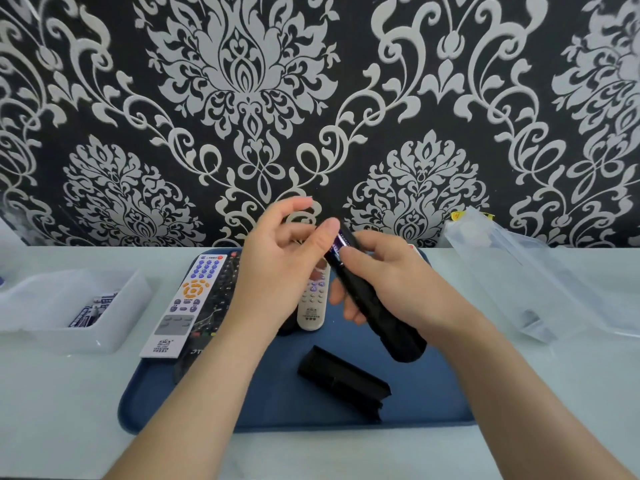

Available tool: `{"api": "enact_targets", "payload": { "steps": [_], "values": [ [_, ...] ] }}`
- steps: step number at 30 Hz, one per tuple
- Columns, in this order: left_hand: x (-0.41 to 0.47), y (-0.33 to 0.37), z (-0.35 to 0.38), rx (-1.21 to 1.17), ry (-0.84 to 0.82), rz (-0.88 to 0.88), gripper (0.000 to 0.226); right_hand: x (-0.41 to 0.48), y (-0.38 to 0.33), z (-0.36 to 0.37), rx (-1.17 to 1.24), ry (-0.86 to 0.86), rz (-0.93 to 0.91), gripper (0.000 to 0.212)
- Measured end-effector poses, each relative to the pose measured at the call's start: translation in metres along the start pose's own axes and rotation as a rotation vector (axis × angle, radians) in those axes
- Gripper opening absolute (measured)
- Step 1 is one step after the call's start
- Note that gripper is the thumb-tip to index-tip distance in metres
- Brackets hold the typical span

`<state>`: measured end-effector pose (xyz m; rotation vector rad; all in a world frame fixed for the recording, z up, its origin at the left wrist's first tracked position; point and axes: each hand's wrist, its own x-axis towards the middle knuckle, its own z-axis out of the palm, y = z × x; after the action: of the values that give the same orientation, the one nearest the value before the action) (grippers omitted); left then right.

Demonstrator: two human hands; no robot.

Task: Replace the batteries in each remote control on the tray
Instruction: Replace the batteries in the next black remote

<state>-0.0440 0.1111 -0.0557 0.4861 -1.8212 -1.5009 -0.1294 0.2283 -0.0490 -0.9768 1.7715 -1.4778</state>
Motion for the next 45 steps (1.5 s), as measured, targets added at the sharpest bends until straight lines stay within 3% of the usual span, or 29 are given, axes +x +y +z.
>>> {"api": "enact_targets", "payload": {
  "steps": [3,8,14,15,17,20,22,24,28,30,34,40,42,45],
  "values": [
    [0.002,-0.001,-0.002,0.056,-0.132,-0.126,0.013,-0.003,0.001,-0.004,-0.184,-0.059,-0.014,0.023],
    [0.004,-0.009,0.0,0.086,-0.174,-0.186,0.005,-0.003,0.01,-0.009,-0.378,-0.06,-0.039,0.023],
    [0.003,-0.012,-0.005,0.099,-0.15,-0.198,0.005,-0.002,0.014,-0.017,-0.352,-0.15,0.018,0.008],
    [0.004,-0.011,-0.006,0.079,-0.108,-0.203,0.006,-0.004,0.012,-0.026,-0.33,-0.182,0.047,0.006],
    [0.005,-0.011,-0.011,-0.01,-0.019,-0.252,0.008,-0.01,0.008,-0.046,-0.173,-0.14,0.072,0.021],
    [0.004,-0.009,-0.014,-0.064,-0.091,-0.345,0.01,-0.009,0.008,-0.06,0.3,0.125,-0.011,0.024],
    [-0.002,-0.009,-0.009,0.017,-0.258,-0.371,0.01,-0.002,0.015,-0.052,0.523,0.228,-0.015,0.016],
    [-0.008,-0.012,-0.004,0.137,-0.364,-0.355,0.011,0.005,0.022,-0.038,0.559,0.232,0.025,0.017],
    [-0.016,-0.016,-0.01,0.888,-0.453,0.088,0.028,0.008,0.026,-0.035,0.533,0.312,0.043,0.022],
    [-0.02,-0.009,-0.016,1.009,-0.581,0.223,0.033,0.007,0.027,-0.043,0.523,0.356,0.046,0.024],
    [-0.029,-0.016,-0.016,1.181,-0.885,0.253,0.046,0.006,0.029,-0.046,0.537,0.35,0.046,0.026],
    [-0.027,-0.027,-0.015,1.067,-0.793,0.161,0.02,0.009,0.03,-0.039,0.527,0.329,0.014,0.023],
    [-0.023,-0.02,-0.019,0.767,-0.729,0.057,0.021,0.011,0.03,-0.037,0.601,0.327,-0.005,0.02],
    [-0.02,-0.013,-0.02,0.174,-0.557,-0.142,0.042,0.012,0.029,-0.03,0.796,0.274,0.008,0.017]
  ]
}}
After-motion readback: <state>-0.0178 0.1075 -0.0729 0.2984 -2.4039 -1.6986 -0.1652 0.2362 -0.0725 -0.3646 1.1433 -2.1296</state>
